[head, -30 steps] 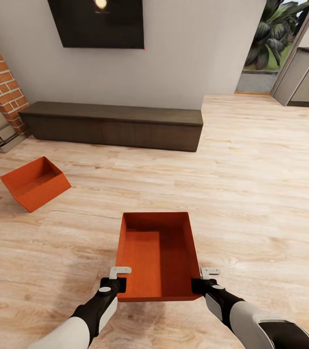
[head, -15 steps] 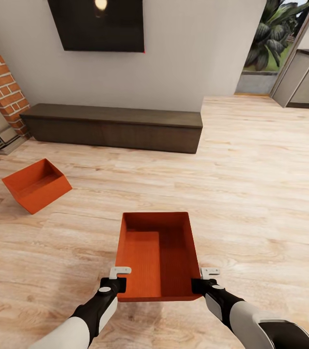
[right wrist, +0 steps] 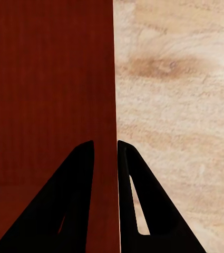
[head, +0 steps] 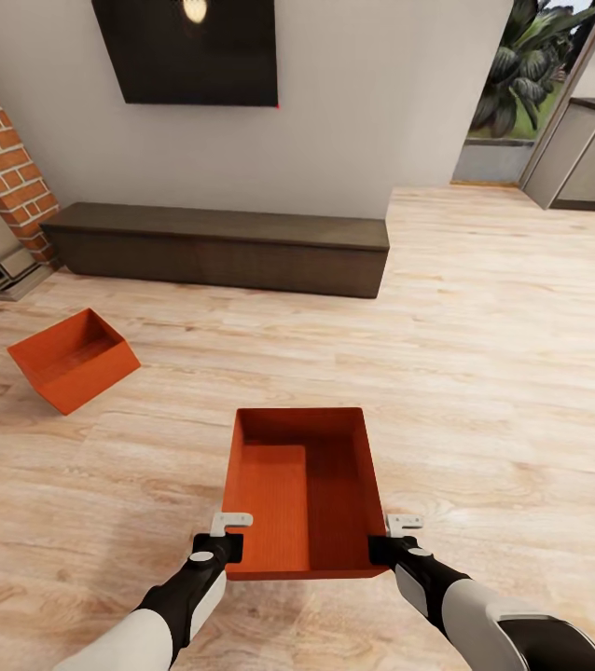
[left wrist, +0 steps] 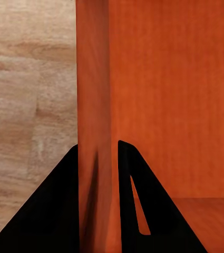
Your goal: Move the two storage containers from the living room to the garage. In the garage, place one container on the floor and stack the other container on top of it (either order is fine).
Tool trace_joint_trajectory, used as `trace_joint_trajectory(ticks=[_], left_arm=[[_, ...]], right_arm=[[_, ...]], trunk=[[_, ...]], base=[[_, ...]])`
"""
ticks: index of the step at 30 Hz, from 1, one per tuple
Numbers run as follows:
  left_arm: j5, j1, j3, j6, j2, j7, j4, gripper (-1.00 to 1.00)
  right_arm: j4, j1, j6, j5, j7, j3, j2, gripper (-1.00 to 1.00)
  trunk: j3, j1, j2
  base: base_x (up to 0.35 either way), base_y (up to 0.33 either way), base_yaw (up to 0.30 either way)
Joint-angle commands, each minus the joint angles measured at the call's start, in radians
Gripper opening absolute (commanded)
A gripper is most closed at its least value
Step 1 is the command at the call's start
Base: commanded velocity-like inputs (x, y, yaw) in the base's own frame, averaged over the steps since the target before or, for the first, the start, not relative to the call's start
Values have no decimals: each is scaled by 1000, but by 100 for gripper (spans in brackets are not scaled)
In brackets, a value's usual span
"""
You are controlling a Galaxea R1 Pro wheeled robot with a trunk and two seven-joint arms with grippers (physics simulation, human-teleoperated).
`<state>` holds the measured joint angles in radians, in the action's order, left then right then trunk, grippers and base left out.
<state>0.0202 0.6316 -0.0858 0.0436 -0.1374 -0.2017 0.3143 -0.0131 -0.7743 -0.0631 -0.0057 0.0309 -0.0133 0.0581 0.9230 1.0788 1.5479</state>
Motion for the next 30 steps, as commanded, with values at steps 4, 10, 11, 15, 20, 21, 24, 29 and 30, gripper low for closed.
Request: trace_joint_trajectory(ticks=[4, 10, 11, 15, 20, 21, 24, 29, 30], left_arm=[[-14, 0, -3, 5, 1, -13, 5, -100], [-14, 0, -3, 5, 1, -13, 5, -100], [-14, 0, -3, 5, 1, -13, 5, -100], [-14, 0, -3, 5, 1, -13, 5, -100], [-14, 0, -3, 5, 1, -13, 5, -100], [-14, 0, -3, 5, 1, -13, 5, -100], [-14, 0, -3, 5, 1, -13, 5, -100], [-14, 0, -3, 5, 1, -13, 5, -100], [-14, 0, -3, 5, 1, -13, 5, -100]], right_arm=[[4, 0, -6, -7, 3, -14, 0, -100], [4, 0, -7, -7, 3, -14, 0, -100], [4, 0, -7, -7, 3, -14, 0, -100], [4, 0, -7, -7, 3, -14, 0, -100], [4, 0, -7, -7, 3, -14, 0, -100], [4, 0, -7, -7, 3, -14, 0, -100], [4, 0, -7, -7, 3, -14, 0, -100], [4, 0, -7, -7, 3, -14, 0, -100], [4, 0, -7, -7, 3, -14, 0, -100]], trunk=[[-12, -16, -28], [-31, -39, -70], [-34, -42, -77], [-46, -58, -105], [-62, -77, -140], [-65, -81, -147], [-75, -92, -168], [-90, -111, -203], [-93, -115, -210]], base=[[0, 0, 0], [0, 0, 0], [0, 0, 0], [0, 0, 0], [0, 0, 0], [0, 0, 0], [0, 0, 0], [0, 0, 0], [0, 0, 0]])
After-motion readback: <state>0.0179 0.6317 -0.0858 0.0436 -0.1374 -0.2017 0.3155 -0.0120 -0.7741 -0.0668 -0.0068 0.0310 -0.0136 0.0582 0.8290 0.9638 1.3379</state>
